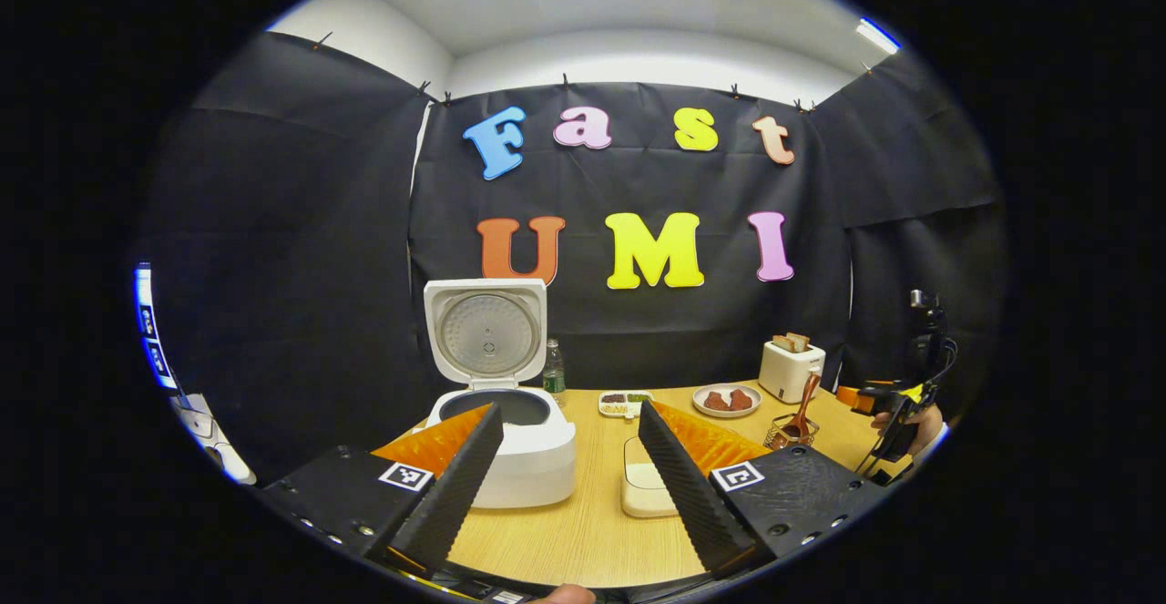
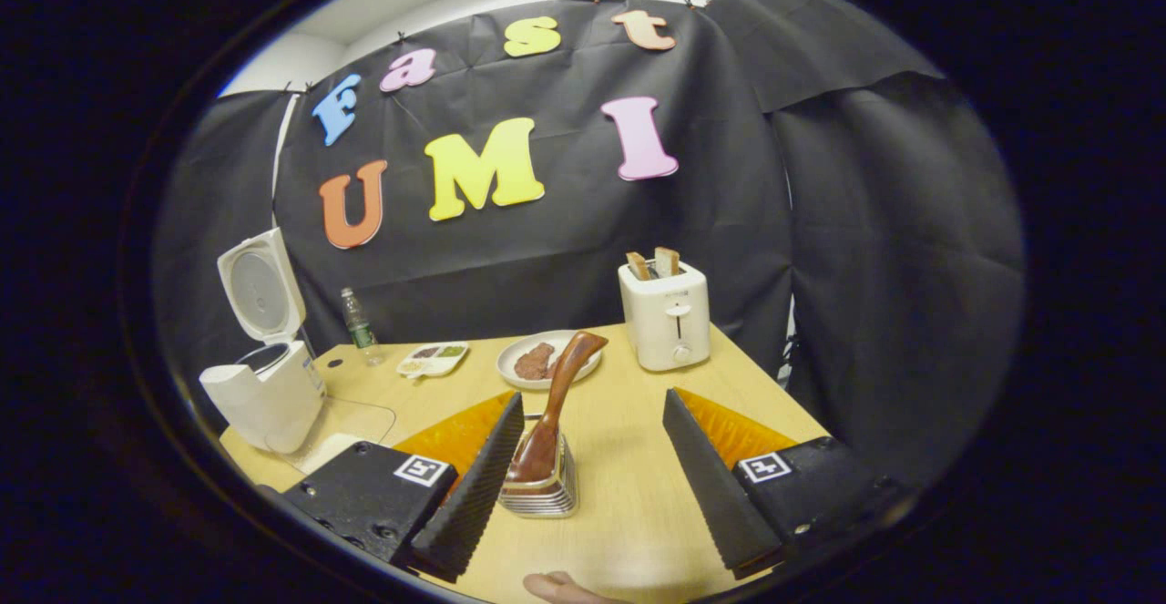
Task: Close the left gripper, press the button to open the rice cooker; take a wooden spoon from the chopstick holder with the right hand, scoop a spoonful of rice and pour it into the rice cooker, then put the wooden spoon back into the chopstick holder.
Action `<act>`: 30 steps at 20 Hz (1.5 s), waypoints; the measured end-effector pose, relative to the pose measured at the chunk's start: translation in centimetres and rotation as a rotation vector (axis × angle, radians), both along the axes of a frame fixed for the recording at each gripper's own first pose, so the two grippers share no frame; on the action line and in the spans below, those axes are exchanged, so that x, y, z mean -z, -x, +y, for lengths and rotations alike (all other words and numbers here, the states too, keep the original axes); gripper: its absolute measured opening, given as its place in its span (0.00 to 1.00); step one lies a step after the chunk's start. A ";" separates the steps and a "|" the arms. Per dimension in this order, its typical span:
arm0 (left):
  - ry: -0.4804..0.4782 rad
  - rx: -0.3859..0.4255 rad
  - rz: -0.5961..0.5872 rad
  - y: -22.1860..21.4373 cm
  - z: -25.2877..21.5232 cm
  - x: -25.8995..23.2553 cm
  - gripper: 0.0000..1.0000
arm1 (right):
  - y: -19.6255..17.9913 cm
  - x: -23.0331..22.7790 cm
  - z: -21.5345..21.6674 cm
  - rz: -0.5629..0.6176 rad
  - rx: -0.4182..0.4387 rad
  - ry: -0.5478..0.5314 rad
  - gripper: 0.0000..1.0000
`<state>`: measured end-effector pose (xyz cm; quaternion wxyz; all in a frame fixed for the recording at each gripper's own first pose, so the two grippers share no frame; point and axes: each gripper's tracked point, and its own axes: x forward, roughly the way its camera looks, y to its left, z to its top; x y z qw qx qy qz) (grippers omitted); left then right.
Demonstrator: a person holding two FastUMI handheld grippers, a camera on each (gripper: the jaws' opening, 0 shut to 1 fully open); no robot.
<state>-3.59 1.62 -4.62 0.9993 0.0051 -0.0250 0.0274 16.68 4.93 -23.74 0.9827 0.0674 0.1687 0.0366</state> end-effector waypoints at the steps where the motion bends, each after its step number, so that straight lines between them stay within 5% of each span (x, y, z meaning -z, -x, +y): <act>1: -0.005 0.005 -0.009 0.3 -0.4 0.0 0.95 | -1.3 0.1 0.0 -0.010 0.012 -0.020 1.00; 4: -0.030 0.009 -0.027 1.0 -0.6 0.3 0.96 | -4.4 1.4 1.0 -0.008 -0.013 -0.013 0.88; 5: -0.036 0.005 -0.033 1.3 -0.6 0.3 0.95 | -5.2 1.9 1.5 0.008 -0.019 -0.010 0.96; 10: 0.002 0.003 -0.046 1.4 -0.1 1.0 0.95 | -7.9 4.6 2.1 0.102 0.018 0.031 0.97; 15: 0.024 -0.001 -0.013 1.3 0.9 2.7 0.95 | -8.3 5.3 3.8 0.139 -0.009 -0.088 0.96; 17: 0.015 -0.001 0.002 1.2 1.2 3.3 0.95 | -8.8 5.2 4.8 0.144 -0.033 -0.105 0.80; 20: 0.030 0.019 0.016 1.8 1.0 3.8 0.95 | -8.3 4.3 5.5 0.138 -0.042 -0.122 0.28; 30: 0.042 0.015 0.030 3.8 2.0 4.3 0.95 | -4.4 -3.3 7.5 -0.045 -0.089 0.059 0.20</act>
